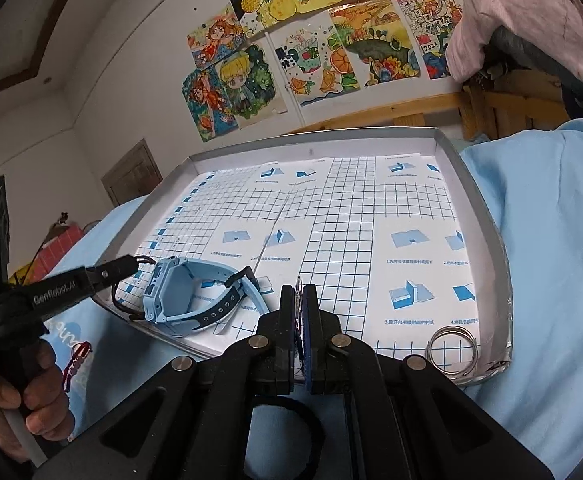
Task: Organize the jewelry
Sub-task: 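Carry the cord and hoop into the grey tray and release both, then withdraw both grippers from the tray over the bed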
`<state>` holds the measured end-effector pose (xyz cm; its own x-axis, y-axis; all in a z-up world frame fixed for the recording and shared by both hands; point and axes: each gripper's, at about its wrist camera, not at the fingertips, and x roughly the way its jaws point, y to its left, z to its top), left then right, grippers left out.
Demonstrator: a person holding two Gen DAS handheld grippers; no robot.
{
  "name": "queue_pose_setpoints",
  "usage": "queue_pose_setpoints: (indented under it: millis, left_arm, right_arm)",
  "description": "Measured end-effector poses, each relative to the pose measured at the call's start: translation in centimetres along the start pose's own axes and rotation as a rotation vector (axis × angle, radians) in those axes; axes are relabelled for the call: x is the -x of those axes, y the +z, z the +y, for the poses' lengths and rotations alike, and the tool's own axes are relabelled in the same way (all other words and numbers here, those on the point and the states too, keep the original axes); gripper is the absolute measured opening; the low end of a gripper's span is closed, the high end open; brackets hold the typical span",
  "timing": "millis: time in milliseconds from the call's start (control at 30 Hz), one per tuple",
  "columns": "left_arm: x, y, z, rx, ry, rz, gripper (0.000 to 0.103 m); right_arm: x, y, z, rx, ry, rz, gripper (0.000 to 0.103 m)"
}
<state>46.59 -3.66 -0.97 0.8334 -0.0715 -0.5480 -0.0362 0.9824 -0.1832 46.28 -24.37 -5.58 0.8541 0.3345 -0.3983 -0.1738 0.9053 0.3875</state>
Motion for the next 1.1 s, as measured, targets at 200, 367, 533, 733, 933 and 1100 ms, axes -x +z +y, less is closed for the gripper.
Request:
queue_pose_setpoints:
  millis: [200, 367, 533, 733, 933, 1100]
  left_arm:
    - [2.3, -0.3, 0.8, 0.033, -0.007, -0.049, 0.073]
    - [6.0, 0.2, 1.0, 0.048, 0.017, -0.115, 0.087]
    - [12.1, -0.3, 1.0, 0.072, 0.024, -0.221, 0.103]
    - [18.4, -2.0, 0.4, 0.029, 0.025, -0.255, 0.103]
    - [22.8, -5.3, 1.1, 0.022, 0.024, -0.280, 0.103]
    - [24.5, -9.9, 2.2, -0.012, 0.072, -0.291, 0.103]
  right_arm:
    - [2.0, 1.1, 0.3, 0.017, -0.041, -0.036, 0.038]
    - [6.2, 2.8, 0.8, 0.051, -0.124, -0.104, 0.050]
    - [12.2, 4.3, 1.9, 0.110, -0.138, -0.186, 0.087]
    - [19.2, 3.9, 3.5, 0.146, -0.152, -0.308, 0.102]
    - [23.7, 0.8, 5.0, 0.148, -0.143, -0.357, 0.102]
    - [25.8, -3.2, 5.7, 0.148, -0.187, -0.331, 0.102]
